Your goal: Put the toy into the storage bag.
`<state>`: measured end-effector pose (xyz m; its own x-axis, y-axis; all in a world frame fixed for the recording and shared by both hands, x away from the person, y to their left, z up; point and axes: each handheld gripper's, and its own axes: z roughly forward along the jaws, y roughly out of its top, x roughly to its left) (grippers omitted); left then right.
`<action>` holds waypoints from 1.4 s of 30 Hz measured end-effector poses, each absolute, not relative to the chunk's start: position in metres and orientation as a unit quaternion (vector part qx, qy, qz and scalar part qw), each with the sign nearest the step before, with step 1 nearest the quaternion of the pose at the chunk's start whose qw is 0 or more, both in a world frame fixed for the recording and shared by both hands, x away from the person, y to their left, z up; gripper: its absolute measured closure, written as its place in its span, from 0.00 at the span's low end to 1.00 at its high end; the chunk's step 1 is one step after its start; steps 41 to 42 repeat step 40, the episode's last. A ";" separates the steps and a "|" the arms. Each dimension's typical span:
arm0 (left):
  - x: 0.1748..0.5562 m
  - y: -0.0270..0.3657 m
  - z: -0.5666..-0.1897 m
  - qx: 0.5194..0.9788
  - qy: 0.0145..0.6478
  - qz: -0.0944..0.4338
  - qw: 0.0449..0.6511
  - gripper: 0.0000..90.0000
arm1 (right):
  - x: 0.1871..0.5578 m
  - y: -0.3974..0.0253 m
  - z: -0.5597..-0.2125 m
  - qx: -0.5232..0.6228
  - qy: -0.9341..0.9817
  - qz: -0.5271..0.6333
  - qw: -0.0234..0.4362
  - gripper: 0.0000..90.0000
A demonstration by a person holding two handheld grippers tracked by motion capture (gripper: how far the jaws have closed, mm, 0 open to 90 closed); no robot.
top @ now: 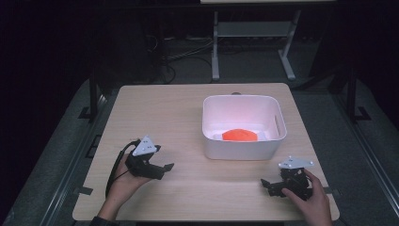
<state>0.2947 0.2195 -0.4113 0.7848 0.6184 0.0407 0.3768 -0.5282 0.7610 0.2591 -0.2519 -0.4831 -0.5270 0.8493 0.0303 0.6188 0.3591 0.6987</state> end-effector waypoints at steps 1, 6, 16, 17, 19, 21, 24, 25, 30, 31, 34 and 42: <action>0.293 0.221 -0.414 0.858 0.293 0.154 0.392 0.18 | 0.259 -0.252 -0.483 0.455 0.806 0.337 0.171 0.00; 0.284 0.229 -0.430 0.855 0.309 0.151 0.388 0.18 | 0.259 -0.252 -0.483 0.455 0.806 0.337 0.171 0.00; 0.275 0.241 -0.454 0.861 0.326 0.151 0.360 0.18 | 0.259 -0.252 -0.483 0.455 0.807 0.337 0.171 0.00; 0.274 0.242 -0.456 0.862 0.328 0.151 0.356 0.18 | 0.259 -0.252 -0.483 0.455 0.807 0.337 0.171 0.00; 0.274 0.243 -0.458 0.863 0.330 0.152 0.352 0.18 | 0.259 -0.252 -0.483 0.455 0.807 0.337 0.171 0.00; 0.274 0.245 -0.461 0.863 0.332 0.152 0.349 0.18 | 0.259 -0.252 -0.483 0.454 0.807 0.337 0.171 0.00; 0.273 0.247 -0.464 0.859 0.340 0.149 0.351 0.18 | 0.259 -0.252 -0.483 0.454 0.807 0.337 0.171 0.00; 0.273 0.247 -0.464 0.859 0.340 0.149 0.351 0.18 | 0.259 -0.252 -0.483 0.454 0.807 0.337 0.171 0.00; 0.271 0.251 -0.475 0.855 0.341 0.149 0.361 0.16 | 0.259 -0.252 -0.483 0.454 0.807 0.337 0.171 0.00; 0.271 0.251 -0.475 0.855 0.341 0.149 0.361 0.16 | 0.259 -0.252 -0.483 0.454 0.807 0.337 0.171 0.00; 0.270 0.252 -0.475 0.854 0.345 0.151 0.360 0.15 | 0.259 -0.252 -0.483 0.454 0.807 0.337 0.171 0.00; 0.270 0.252 -0.475 0.854 0.345 0.150 0.360 0.14 | 0.259 -0.252 -0.483 0.455 0.806 0.337 0.171 0.00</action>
